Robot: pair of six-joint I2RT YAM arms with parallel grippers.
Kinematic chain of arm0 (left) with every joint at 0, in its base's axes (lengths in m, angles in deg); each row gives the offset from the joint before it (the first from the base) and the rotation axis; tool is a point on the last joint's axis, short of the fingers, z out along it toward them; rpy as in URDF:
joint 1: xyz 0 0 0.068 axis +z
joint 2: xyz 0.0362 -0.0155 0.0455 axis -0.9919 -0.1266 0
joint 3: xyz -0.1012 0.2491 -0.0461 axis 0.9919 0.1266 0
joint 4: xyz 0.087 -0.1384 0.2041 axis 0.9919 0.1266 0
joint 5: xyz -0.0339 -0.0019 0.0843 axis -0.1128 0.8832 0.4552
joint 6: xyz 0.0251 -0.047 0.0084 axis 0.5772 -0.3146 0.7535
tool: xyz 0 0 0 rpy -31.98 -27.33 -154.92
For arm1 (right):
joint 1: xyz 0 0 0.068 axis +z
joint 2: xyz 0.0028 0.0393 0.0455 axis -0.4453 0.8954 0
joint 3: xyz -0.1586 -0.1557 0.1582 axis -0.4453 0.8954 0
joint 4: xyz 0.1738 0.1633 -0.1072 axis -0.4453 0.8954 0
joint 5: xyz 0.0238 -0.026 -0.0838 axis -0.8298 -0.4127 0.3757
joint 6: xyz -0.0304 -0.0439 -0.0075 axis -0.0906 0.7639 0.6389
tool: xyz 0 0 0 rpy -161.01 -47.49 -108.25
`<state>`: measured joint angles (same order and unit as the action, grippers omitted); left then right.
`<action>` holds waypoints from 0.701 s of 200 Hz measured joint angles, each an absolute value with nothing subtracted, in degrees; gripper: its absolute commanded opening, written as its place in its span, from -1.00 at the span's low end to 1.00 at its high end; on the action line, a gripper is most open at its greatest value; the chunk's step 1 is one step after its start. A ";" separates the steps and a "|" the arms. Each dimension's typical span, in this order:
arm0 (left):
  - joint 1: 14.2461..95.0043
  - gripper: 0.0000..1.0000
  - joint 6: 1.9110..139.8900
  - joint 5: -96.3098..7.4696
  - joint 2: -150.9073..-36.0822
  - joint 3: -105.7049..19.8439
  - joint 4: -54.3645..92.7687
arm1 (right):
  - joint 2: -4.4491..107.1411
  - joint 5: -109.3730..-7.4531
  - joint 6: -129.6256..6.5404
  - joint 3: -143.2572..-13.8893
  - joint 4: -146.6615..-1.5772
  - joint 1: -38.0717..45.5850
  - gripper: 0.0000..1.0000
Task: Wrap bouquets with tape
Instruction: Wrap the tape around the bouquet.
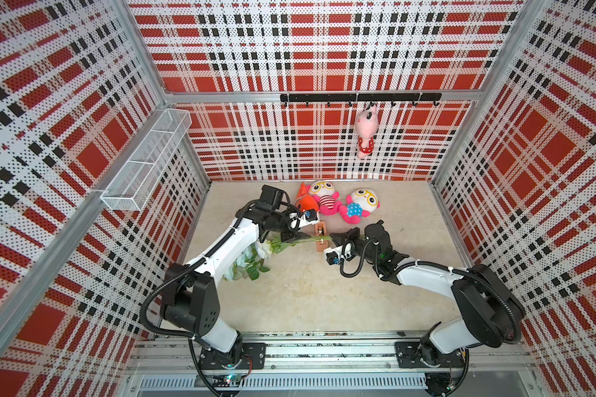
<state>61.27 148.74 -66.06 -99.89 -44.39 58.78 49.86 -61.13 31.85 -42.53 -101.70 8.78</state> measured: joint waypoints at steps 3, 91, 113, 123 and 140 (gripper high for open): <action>61.16 0.24 148.76 -66.08 -99.73 -44.19 58.65 | 49.86 -61.11 31.87 -42.53 -101.72 8.80 -1.00; 59.44 0.28 147.28 -61.42 -105.61 -41.40 57.67 | 49.83 -60.92 31.87 -42.53 -101.79 9.06 -1.00; 59.26 0.13 146.95 -60.16 -106.60 -43.06 57.40 | 49.86 -60.89 31.87 -42.53 -101.79 9.08 -1.00; 59.15 0.00 146.80 -59.74 -107.36 -44.13 57.64 | 49.86 -60.68 31.87 -42.53 -101.81 9.13 -1.00; 59.06 -0.28 147.19 -59.76 -108.56 -45.33 58.65 | 49.86 -59.85 31.85 -42.53 -101.94 9.13 -1.00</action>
<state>59.06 147.19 -59.76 -108.56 -45.33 58.65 49.86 -59.85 31.85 -42.53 -101.94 9.13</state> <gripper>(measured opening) 0.450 0.072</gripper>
